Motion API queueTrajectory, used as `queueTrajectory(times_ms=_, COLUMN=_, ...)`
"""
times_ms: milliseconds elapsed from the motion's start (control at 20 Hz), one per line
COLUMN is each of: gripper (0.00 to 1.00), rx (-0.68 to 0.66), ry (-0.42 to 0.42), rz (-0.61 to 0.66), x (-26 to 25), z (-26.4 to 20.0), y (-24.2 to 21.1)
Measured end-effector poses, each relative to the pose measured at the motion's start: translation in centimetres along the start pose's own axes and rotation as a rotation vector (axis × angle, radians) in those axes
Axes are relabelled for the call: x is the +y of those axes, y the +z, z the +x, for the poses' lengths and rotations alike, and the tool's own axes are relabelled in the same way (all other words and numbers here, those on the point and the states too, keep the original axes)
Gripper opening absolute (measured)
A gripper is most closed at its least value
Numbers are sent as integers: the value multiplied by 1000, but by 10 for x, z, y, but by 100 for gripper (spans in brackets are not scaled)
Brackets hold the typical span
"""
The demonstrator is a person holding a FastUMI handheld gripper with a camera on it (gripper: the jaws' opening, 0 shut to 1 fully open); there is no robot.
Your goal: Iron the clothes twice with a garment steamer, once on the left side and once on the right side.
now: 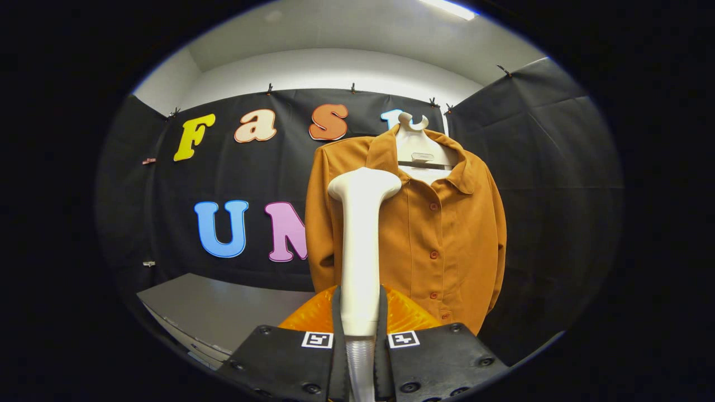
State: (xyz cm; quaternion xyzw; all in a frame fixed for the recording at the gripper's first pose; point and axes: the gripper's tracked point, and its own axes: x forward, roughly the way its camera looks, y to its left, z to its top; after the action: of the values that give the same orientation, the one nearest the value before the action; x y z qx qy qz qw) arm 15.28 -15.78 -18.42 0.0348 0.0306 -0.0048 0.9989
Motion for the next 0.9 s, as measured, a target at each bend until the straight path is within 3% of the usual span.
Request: queueTrajectory(times_ms=900, gripper=21, rx=248, ry=-44, rz=23, x=-15, z=-37, y=-120)
